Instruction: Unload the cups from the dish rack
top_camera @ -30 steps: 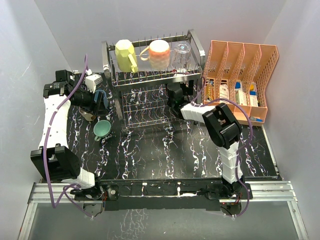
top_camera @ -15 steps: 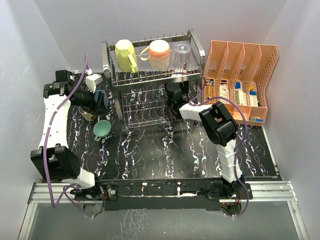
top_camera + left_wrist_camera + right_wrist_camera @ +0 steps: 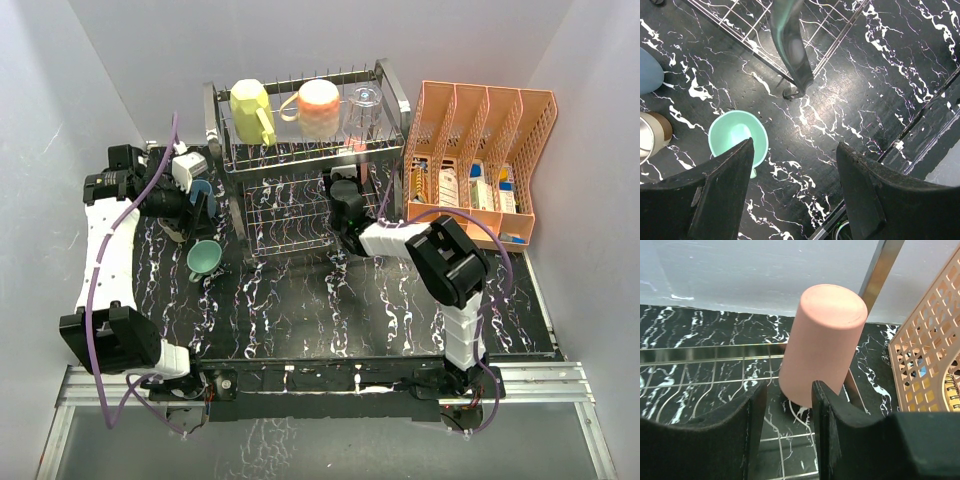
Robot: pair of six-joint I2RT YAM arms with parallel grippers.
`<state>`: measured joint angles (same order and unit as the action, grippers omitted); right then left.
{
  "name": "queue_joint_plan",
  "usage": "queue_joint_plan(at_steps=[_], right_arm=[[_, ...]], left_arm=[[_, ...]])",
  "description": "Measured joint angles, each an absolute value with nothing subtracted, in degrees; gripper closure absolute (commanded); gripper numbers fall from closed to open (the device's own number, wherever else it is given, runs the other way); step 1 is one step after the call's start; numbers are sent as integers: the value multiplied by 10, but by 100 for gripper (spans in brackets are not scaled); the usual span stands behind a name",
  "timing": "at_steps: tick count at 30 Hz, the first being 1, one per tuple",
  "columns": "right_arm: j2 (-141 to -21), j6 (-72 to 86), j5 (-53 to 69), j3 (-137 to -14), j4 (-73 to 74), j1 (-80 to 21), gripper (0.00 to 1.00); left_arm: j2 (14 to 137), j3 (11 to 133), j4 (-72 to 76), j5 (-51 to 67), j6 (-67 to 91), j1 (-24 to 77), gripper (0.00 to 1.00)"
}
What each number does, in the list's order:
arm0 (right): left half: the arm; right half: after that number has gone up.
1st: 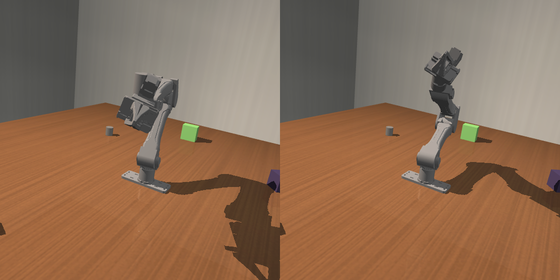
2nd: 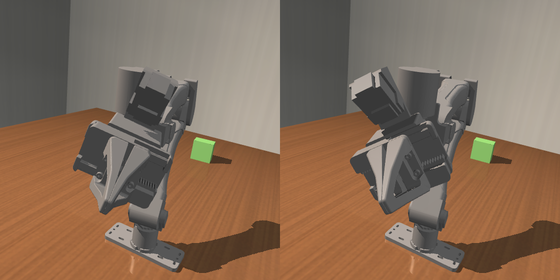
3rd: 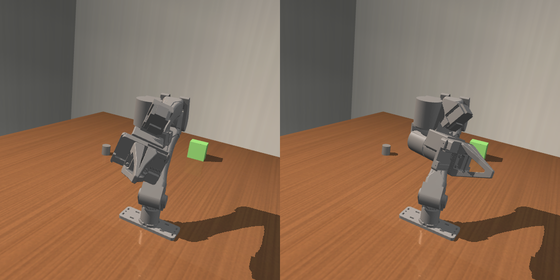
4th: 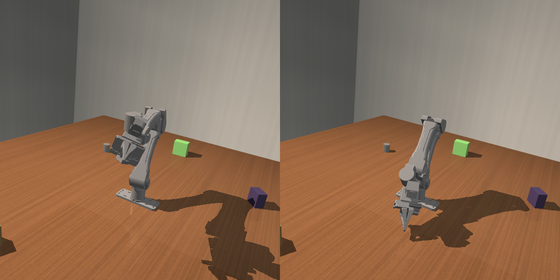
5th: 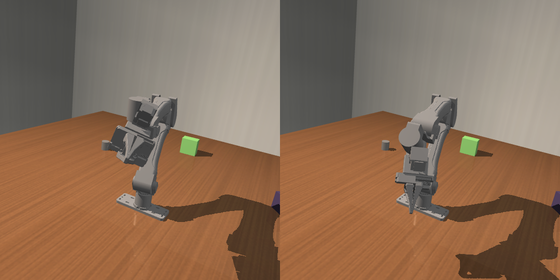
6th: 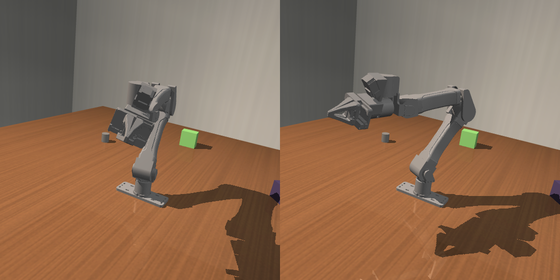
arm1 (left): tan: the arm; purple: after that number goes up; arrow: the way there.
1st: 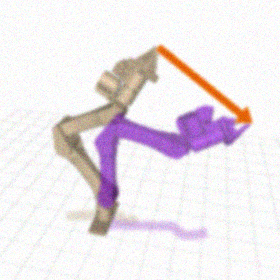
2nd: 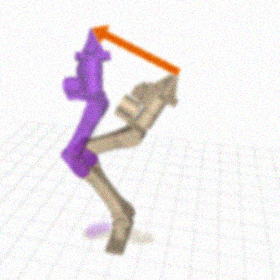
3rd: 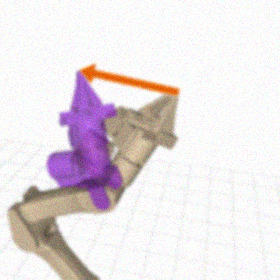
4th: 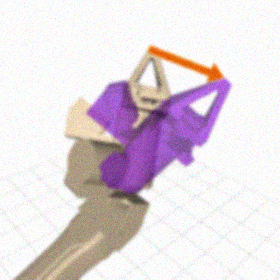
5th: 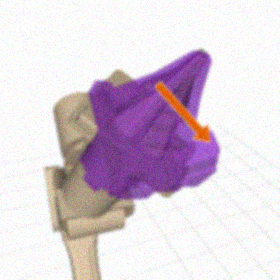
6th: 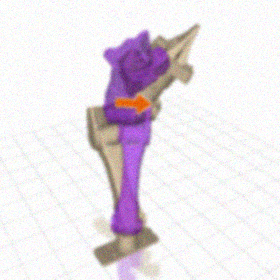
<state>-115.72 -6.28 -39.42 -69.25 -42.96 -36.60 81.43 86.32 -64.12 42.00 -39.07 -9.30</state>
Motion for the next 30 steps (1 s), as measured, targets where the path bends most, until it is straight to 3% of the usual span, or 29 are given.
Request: queue_joint_plan(at_steps=[3, 8, 12, 30], right_arm=[[-1132, -60, -390, -666, -437, -380, 55], [-1109, -46, -396, -642, -440, -385, 14], [-1120, -48, -425, -657, -434, -381, 3], [-1326, -62, -406, -899, -371, -295, 2]], left_arm=[[808, 861, -648, 423, -401, -93, 35], [806, 857, -652, 429, -414, -93, 34], [806, 853, -659, 432, -420, -93, 33], [829, 844, -643, 448, -425, -93, 32]])
